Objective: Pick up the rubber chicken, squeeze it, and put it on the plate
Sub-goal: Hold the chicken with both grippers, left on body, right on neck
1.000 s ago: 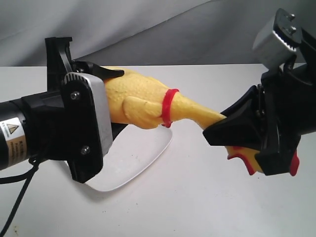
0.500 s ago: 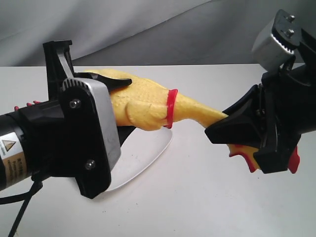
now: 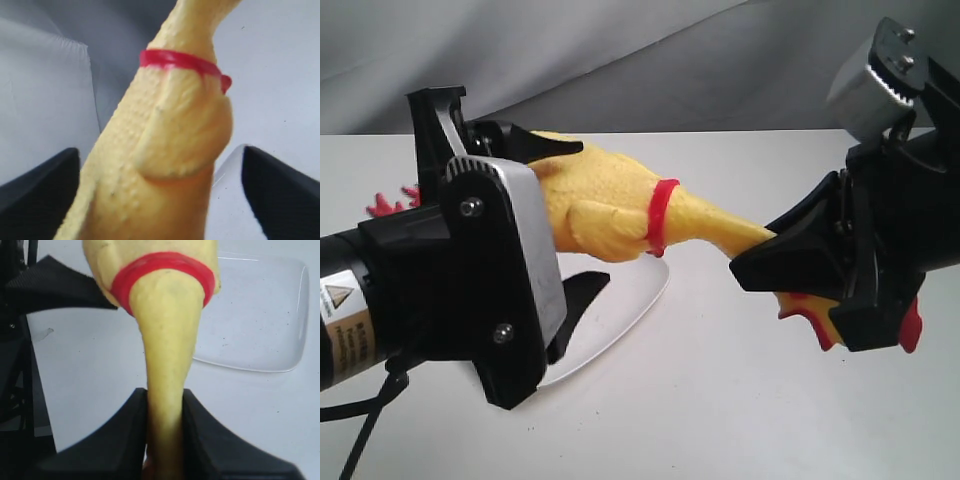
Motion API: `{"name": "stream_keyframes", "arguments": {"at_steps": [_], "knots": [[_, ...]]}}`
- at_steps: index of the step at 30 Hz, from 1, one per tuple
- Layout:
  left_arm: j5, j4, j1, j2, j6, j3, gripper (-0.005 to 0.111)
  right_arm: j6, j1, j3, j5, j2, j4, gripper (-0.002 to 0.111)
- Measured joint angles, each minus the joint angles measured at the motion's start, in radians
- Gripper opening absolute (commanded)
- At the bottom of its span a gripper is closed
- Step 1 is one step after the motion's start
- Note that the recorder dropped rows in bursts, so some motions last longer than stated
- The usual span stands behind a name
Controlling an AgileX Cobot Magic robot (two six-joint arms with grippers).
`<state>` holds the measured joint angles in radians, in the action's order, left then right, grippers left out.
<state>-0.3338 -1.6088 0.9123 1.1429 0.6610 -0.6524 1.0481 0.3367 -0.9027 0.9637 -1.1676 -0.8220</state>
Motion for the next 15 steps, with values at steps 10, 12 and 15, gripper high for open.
{"name": "stream_keyframes", "arguments": {"at_steps": [10,12,15], "knots": [[-0.051,0.046,0.004,0.000,0.002,0.000,0.081,0.000,0.000,0.000,-0.004,0.000,-0.002,0.000],[-0.055,0.047,0.004,0.000,0.002,0.000,0.056,0.000,0.000,0.000,-0.004,0.000,-0.002,0.000],[-0.063,0.052,0.004,0.000,0.002,0.000,0.009,-0.002,0.000,0.000,-0.004,0.000,-0.002,0.000]]}}
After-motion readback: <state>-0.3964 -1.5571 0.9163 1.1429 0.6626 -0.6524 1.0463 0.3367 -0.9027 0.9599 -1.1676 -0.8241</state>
